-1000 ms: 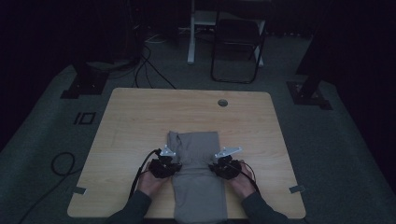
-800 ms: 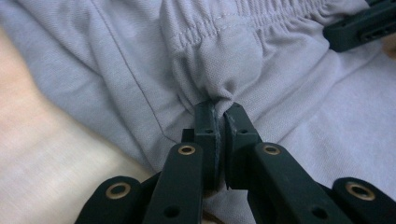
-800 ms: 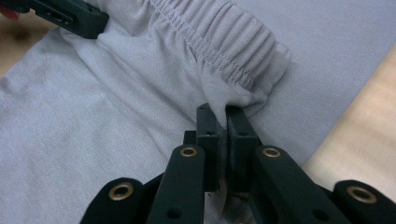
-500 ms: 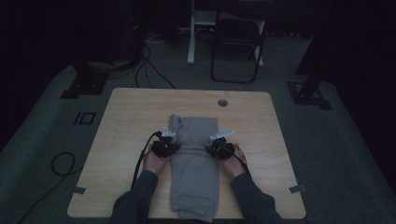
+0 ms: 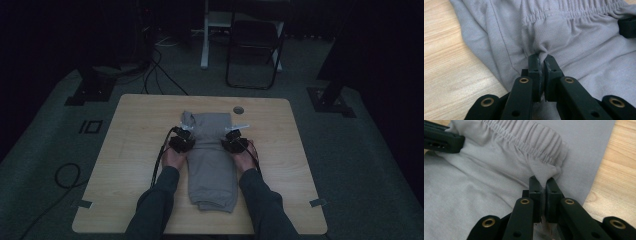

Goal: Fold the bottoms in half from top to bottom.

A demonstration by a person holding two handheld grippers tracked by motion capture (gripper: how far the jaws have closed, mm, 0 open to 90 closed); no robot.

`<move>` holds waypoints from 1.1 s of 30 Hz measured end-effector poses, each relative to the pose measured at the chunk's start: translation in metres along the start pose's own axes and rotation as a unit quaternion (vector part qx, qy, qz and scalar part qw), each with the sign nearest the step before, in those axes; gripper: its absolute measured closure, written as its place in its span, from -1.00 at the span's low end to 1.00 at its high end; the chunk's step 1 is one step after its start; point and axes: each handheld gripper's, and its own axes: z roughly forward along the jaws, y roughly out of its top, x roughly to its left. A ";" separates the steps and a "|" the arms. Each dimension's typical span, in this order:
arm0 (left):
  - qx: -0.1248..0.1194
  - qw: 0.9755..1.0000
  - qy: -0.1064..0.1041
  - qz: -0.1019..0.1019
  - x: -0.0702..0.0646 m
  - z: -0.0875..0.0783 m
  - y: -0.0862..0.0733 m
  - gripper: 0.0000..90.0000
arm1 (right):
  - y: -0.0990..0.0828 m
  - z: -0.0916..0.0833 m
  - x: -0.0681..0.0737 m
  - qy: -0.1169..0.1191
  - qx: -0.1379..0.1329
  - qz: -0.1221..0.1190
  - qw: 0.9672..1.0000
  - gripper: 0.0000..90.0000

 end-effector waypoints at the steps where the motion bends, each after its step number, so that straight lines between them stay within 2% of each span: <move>1: 0.000 1.000 -0.002 -0.002 0.001 0.000 0.000 0.91 | 0.000 0.000 0.000 0.001 0.000 -0.001 1.000 0.93; 4: -0.009 1.000 -0.017 -0.010 0.004 -0.007 0.003 0.92 | 0.002 -0.004 -0.003 0.012 -0.005 0.017 1.000 0.93; 6: -0.026 0.999 -0.025 -0.017 0.006 -0.017 0.010 0.92 | 0.006 -0.013 -0.003 0.015 -0.018 0.020 1.000 0.94; 7: -0.026 0.999 -0.025 -0.017 0.006 -0.017 0.010 0.92 | 0.006 -0.013 -0.003 0.015 -0.018 0.020 1.000 0.94; 8: -0.049 0.998 -0.031 -0.021 0.007 -0.031 0.018 0.92 | 0.010 -0.020 -0.003 0.016 -0.030 0.016 0.999 0.94; 9: -0.063 0.997 -0.036 -0.021 0.007 -0.040 0.024 0.92 | 0.022 -0.044 -0.002 0.016 -0.065 0.004 0.998 0.94; 10: -0.080 0.996 -0.039 -0.018 0.006 -0.051 0.029 0.92 | 0.022 -0.044 -0.002 0.016 -0.065 0.004 0.998 0.94; 11: -0.096 0.994 -0.043 -0.013 0.004 -0.063 0.033 0.92 | 0.030 -0.066 -0.001 0.021 -0.097 -0.005 0.995 0.94; 12: -0.110 0.993 -0.049 -0.008 0.001 -0.075 0.035 0.92 | 0.030 -0.066 -0.001 0.021 -0.097 -0.005 0.995 0.94; 14: -0.127 0.991 -0.052 0.011 -0.006 -0.094 0.036 0.92 | 0.033 -0.087 0.001 0.027 -0.121 -0.014 0.992 0.94; 15: -0.130 0.990 -0.055 0.018 -0.009 -0.101 0.034 0.92 | 0.033 -0.096 0.003 0.029 -0.128 -0.022 0.991 0.94; 16: -0.133 0.989 -0.060 0.020 -0.011 -0.106 0.031 0.92 | 0.029 -0.108 0.008 0.032 -0.130 -0.043 0.990 0.94; 20: -0.122 0.989 -0.083 0.029 -0.019 -0.114 0.012 0.92 | 0.015 -0.118 0.013 0.036 -0.125 -0.061 0.990 0.94; 22: -0.107 0.990 -0.091 0.032 -0.023 -0.112 -0.003 0.92 | -0.003 -0.119 0.018 0.052 -0.112 -0.062 0.990 0.94; 23: -0.092 0.990 -0.102 0.030 -0.026 -0.107 -0.019 0.92 | -0.011 -0.117 0.020 0.053 -0.104 -0.066 0.991 0.94; 24: -0.092 0.990 -0.102 0.030 -0.026 -0.107 -0.019 0.91 | -0.011 -0.117 0.020 0.053 -0.104 -0.066 0.991 0.94; 26: -0.072 0.991 -0.109 0.031 -0.029 -0.100 -0.035 0.91 | -0.028 -0.112 0.025 0.059 -0.082 -0.074 0.992 0.94; 27: -0.052 0.991 -0.118 0.027 -0.031 -0.090 -0.052 0.91 | -0.046 -0.103 0.028 0.066 -0.059 -0.079 0.993 0.93; 28: -0.040 0.991 -0.123 0.023 -0.032 -0.085 -0.060 0.91 | -0.055 -0.098 0.029 0.069 -0.047 -0.080 0.993 0.93; 29: -0.040 0.991 -0.123 0.023 -0.032 -0.085 -0.060 0.90 | -0.055 -0.098 0.029 0.069 -0.047 -0.080 0.993 0.93; 30: -0.017 0.992 -0.127 0.024 -0.035 -0.073 -0.074 0.90 | -0.071 -0.088 0.031 0.074 -0.023 -0.078 0.994 0.93; 31: -0.017 0.992 -0.127 0.024 -0.035 -0.073 -0.074 0.90 | -0.071 -0.088 0.031 0.074 -0.023 -0.078 0.994 0.93; 32: -0.008 0.991 -0.129 0.022 -0.037 -0.068 -0.080 0.89 | -0.082 -0.080 0.032 0.074 -0.003 -0.078 0.994 0.93; 33: -0.009 0.991 -0.132 0.022 -0.038 -0.065 -0.084 0.89 | -0.082 -0.080 0.032 0.074 -0.003 -0.078 0.994 0.93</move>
